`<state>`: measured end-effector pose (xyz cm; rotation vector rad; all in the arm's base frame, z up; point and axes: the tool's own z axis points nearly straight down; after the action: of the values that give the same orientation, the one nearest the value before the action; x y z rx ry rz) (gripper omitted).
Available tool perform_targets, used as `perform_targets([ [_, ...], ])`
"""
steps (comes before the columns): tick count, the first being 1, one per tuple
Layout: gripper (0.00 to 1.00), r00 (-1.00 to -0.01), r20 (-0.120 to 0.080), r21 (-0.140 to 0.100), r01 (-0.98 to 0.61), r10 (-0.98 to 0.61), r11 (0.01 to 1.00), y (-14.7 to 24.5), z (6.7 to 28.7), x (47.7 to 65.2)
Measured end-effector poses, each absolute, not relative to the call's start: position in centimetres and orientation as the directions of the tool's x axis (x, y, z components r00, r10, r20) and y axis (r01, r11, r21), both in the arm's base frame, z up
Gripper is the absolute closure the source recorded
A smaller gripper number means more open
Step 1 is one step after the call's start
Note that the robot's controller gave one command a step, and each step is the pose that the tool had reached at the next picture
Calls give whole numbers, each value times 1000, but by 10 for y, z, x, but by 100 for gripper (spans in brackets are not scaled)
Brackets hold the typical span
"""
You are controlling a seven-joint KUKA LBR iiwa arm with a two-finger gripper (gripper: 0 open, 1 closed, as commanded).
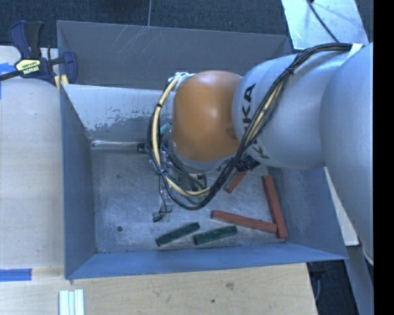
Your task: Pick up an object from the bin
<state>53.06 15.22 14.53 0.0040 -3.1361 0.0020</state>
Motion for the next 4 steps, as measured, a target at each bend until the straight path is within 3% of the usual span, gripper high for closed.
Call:
perform_targets([
  [1, 0, -998, 4, -2, -55, -55, 998, 71, 68, 526],
  [2, 0, -970, -12, -1, -245, -245, 970, 63, 72, 486],
  [3, 0, -937, -7, 0, -350, -350, 937, 95, 85, 485],
  [4, 0, -900, -9, -3, -435, -435, 900, 98, 72, 487],
])
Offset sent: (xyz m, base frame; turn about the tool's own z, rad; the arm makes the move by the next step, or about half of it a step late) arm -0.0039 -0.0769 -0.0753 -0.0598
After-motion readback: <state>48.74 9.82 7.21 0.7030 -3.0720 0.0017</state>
